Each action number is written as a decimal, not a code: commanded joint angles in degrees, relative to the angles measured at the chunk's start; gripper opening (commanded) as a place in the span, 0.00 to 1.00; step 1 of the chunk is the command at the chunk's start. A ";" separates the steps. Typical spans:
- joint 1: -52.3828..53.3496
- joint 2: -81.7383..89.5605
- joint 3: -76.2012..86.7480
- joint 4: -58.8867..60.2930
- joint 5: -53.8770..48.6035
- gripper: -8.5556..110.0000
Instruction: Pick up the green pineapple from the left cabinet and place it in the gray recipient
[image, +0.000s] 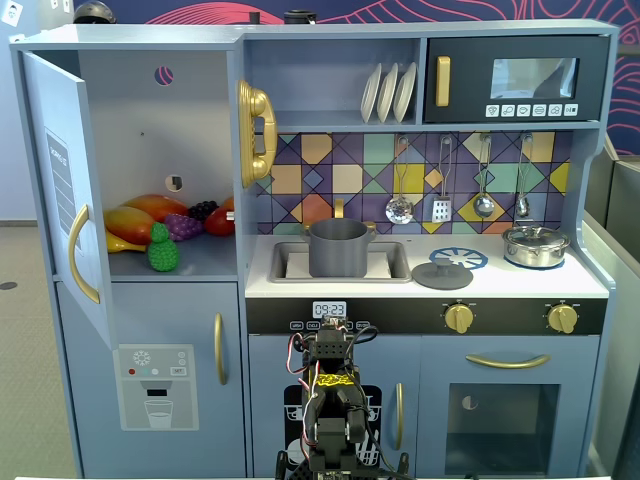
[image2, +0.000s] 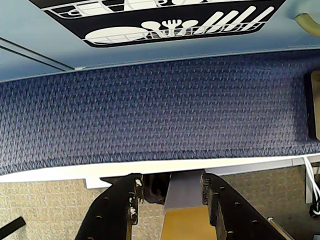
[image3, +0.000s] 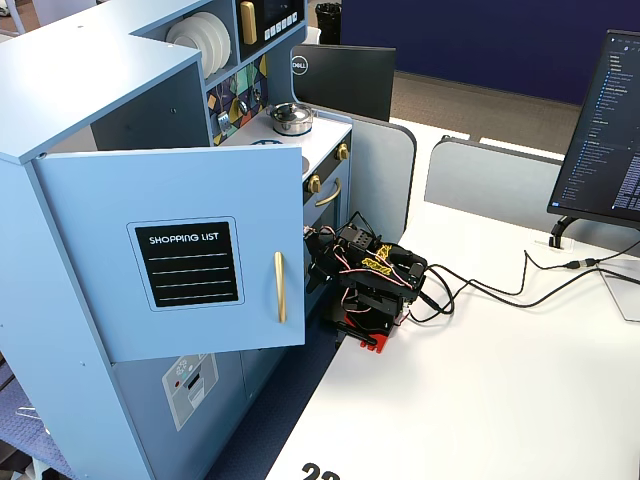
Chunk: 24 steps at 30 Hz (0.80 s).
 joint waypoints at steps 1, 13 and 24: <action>5.10 -0.44 0.00 10.02 1.41 0.09; -8.61 -0.62 0.00 0.97 2.20 0.11; -48.16 -6.77 -6.15 -77.08 -4.48 0.20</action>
